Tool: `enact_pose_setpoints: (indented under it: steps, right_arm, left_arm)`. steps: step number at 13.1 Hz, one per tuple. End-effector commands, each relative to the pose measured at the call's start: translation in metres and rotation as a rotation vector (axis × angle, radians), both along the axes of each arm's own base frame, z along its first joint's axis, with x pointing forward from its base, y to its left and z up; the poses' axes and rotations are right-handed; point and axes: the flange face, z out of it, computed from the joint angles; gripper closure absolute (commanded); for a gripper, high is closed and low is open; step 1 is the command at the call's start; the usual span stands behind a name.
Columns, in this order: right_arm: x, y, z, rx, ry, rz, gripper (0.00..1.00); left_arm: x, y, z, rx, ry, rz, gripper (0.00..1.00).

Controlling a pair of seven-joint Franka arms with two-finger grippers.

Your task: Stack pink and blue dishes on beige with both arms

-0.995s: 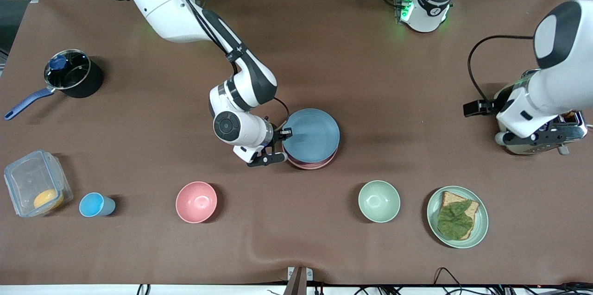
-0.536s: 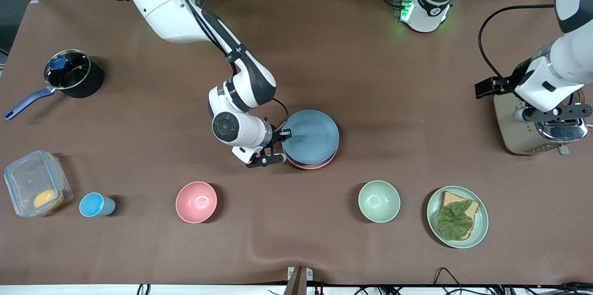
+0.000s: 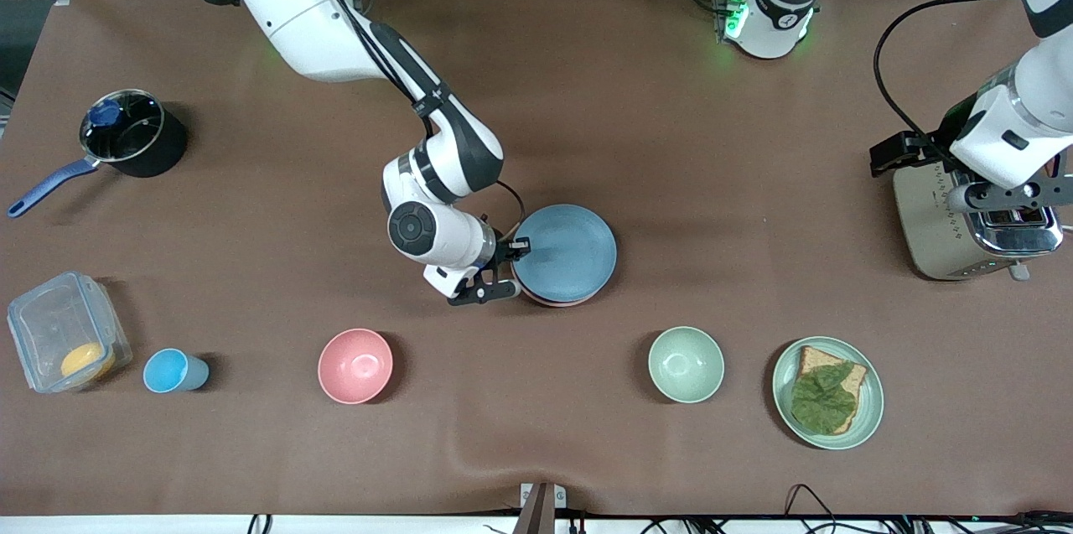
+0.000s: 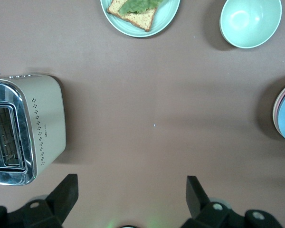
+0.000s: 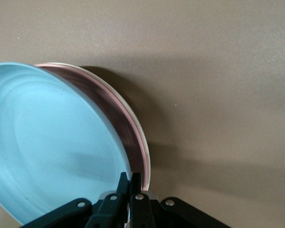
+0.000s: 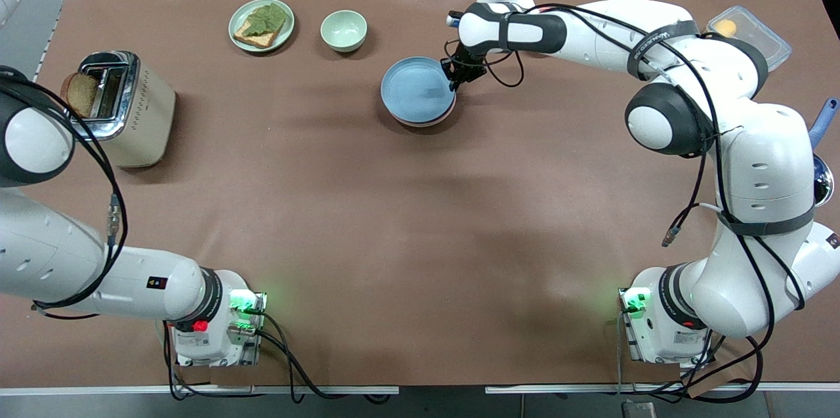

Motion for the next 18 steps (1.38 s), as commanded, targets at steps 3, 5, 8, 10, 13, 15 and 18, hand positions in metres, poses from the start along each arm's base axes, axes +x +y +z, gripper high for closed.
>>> enact_pose_setpoints:
  steps: [3,5,8,10,13,15,18]
  right_arm:
    - [0.007,-0.004,0.002,0.008,-0.001,-0.009,0.59]
    - [0.01,-0.006,0.012,0.008,-0.014,-0.008,0.0]
    - [0.012,-0.017,0.047,-0.036,-0.009,0.019,0.0]
    - [0.015,-0.028,0.103,-0.128,-0.078,0.07,0.0]
    - [0.011,-0.057,0.183,-0.242,-0.137,0.101,0.0]
    - [0.014,-0.104,0.23,-0.302,-0.12,0.06,0.0]
    - [0.02,-0.19,0.296,-0.333,-0.116,-0.029,0.0]
  left_arm:
    - [-0.001,0.008,0.008,-0.042,-0.016,0.004,0.0]
    - [-0.001,0.01,0.008,-0.034,-0.017,0.005,0.0]
    - [0.0,0.01,0.007,-0.034,-0.015,0.005,0.0]
    - [-0.001,0.008,0.007,-0.034,-0.015,0.002,0.0]
    - [-0.001,0.009,0.007,-0.033,-0.015,0.003,0.0]
    - [-0.001,0.008,0.007,-0.031,-0.015,0.001,0.0]
    - [-0.001,0.009,0.008,-0.031,-0.015,0.003,0.0]
